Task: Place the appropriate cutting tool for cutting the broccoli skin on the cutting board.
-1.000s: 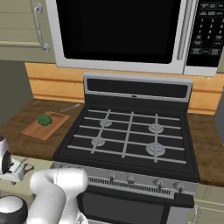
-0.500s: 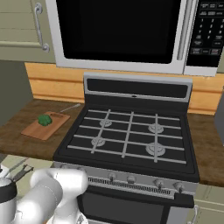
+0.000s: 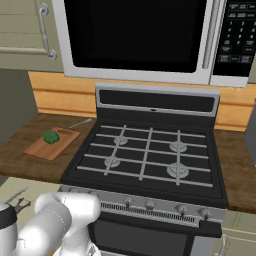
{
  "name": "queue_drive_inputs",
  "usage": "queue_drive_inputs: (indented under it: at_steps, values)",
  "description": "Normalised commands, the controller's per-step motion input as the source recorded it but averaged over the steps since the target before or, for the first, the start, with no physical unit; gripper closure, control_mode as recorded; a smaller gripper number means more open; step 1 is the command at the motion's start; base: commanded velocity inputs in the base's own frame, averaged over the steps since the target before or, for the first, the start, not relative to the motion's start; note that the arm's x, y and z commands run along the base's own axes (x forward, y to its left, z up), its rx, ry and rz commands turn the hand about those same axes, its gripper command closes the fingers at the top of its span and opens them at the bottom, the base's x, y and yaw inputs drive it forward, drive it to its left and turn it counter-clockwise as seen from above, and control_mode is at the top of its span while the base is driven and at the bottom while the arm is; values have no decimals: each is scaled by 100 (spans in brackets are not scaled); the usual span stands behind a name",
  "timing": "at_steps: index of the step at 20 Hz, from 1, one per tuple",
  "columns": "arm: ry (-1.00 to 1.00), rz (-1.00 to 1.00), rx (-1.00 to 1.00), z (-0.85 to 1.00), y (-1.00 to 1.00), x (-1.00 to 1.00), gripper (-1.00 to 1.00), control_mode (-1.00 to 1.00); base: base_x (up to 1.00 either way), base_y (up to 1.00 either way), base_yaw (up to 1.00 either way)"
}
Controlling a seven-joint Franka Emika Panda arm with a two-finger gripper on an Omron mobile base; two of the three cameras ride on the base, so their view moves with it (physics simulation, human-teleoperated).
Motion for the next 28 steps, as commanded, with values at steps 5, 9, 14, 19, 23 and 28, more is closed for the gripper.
queue_drive_inputs:
  at_steps: [5,9,14,19,23,28]
  values:
    - [-3,-4,-1,-4,19,-73,-100,-100,0,0,0]
    - [-3,-11,0,2,0,16,-100,-100,0,0,0]
    - [-3,-7,0,2,-6,50,-100,-100,0,0,0]
    - [0,0,0,-2,4,59,-100,-100,0,0,0]
    - [0,1,0,-15,26,18,-100,-100,0,0,0]
    - [1,4,0,-25,33,4,-100,-100,0,0,0]
